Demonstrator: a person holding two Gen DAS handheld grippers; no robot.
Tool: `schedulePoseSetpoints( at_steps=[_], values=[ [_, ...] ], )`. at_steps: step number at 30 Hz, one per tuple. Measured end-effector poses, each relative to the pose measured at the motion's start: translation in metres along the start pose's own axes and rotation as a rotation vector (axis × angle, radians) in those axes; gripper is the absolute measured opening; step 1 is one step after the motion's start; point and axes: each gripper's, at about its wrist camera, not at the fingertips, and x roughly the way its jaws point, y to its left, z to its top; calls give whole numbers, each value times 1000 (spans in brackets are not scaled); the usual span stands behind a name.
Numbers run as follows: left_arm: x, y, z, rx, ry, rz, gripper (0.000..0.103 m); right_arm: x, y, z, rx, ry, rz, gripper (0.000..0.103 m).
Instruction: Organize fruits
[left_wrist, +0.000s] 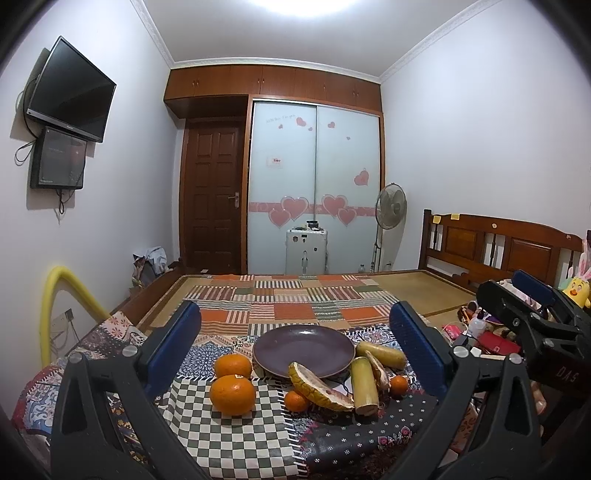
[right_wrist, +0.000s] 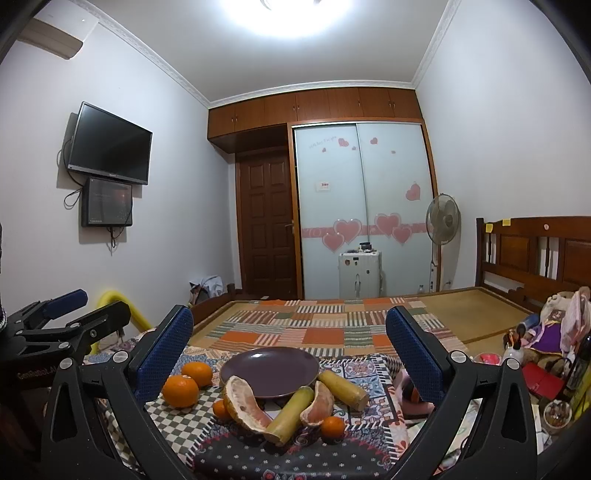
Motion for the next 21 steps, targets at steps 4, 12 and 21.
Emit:
schedulePoseSetpoints(
  at_steps=[4, 12, 21],
  values=[
    [1, 1, -1, -1, 5, -7, 103, 0, 0, -1, 0, 1, 0, 103],
    [1, -2, -1, 12, 1, -11, 103, 0, -1, -1, 0, 4, 1, 103],
    [-2, -6, 0, 20, -3, -13, 103, 0, -1, -1, 0, 4, 2, 103]
  ],
)
